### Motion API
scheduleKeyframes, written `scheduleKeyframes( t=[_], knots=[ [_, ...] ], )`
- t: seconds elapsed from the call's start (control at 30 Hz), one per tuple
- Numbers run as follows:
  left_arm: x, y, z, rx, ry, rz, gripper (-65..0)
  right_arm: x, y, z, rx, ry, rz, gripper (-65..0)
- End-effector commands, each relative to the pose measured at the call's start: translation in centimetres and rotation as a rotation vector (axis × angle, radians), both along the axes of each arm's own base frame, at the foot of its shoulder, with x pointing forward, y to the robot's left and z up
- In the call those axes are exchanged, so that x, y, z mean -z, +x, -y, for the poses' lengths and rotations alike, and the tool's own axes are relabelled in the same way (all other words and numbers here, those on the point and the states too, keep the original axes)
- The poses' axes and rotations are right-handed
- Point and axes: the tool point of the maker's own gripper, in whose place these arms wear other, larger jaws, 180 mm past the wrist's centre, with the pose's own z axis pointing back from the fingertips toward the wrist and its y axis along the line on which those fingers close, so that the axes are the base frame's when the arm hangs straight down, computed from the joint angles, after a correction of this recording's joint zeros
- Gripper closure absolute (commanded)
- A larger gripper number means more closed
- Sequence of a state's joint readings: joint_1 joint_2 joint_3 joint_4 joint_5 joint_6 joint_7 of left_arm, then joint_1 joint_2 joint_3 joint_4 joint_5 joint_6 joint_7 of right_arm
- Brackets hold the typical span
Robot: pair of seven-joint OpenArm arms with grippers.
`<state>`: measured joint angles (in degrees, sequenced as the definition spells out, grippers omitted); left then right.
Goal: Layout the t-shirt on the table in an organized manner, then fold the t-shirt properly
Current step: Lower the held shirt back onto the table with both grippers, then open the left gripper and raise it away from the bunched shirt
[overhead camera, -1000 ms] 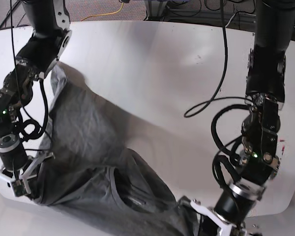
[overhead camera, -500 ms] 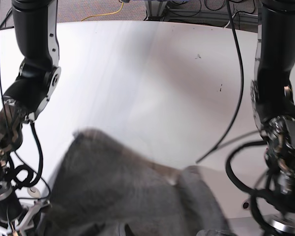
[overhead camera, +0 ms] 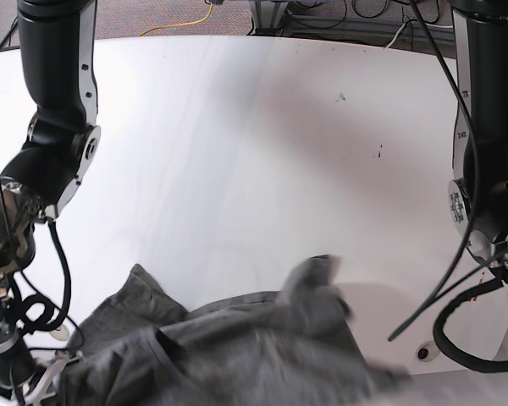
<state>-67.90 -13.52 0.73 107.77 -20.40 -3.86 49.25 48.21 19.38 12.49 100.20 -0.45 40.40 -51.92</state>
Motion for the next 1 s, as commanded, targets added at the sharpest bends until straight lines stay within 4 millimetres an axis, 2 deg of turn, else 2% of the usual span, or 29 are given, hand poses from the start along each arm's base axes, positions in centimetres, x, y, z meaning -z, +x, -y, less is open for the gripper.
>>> scheduleKeyframes(
  t=[0.0, 0.2, 0.37, 0.4, 0.53, 0.8, 0.87, 0.97],
  knots=[
    [0.1, -0.5, 0.9, 0.049, -0.002, 0.007, -10.7, 0.5, -0.4, 0.3, 0.004, -0.002, 0.002, -0.6],
    [4.2, 1.0, 2.5, 0.127, -0.015, -0.099, -10.7, 5.0, -1.7, 0.9, 0.021, -0.018, -0.079, -0.6],
    [9.4, 2.4, 4.2, 0.195, -0.045, -0.227, -10.7, 8.9, -3.4, 1.4, 0.039, -0.015, -0.146, -0.6],
    [11.5, 2.9, 4.7, 0.209, -0.053, -0.274, -10.7, 10.0, -3.9, 1.4, 0.039, -0.017, -0.169, -0.6],
    [16.5, 3.6, 6.5, 0.242, -0.042, -0.388, -10.7, 12.9, -4.8, 0.7, 0.026, -0.015, -0.227, -0.6],
    [27.3, 3.0, 11.3, 0.338, -0.012, -0.637, -10.7, 16.0, -5.8, 0.0, 0.017, 0.007, -0.292, -0.6],
    [29.2, 2.4, 12.3, 0.362, -0.013, -0.682, -10.7, 16.2, -5.9, 0.0, 0.017, 0.007, -0.297, -0.6],
    [33.3, 1.4, 14.3, 0.405, -0.026, -0.785, -10.7, 16.3, -5.9, 0.0, 0.016, 0.009, -0.300, -0.6]
  ],
)
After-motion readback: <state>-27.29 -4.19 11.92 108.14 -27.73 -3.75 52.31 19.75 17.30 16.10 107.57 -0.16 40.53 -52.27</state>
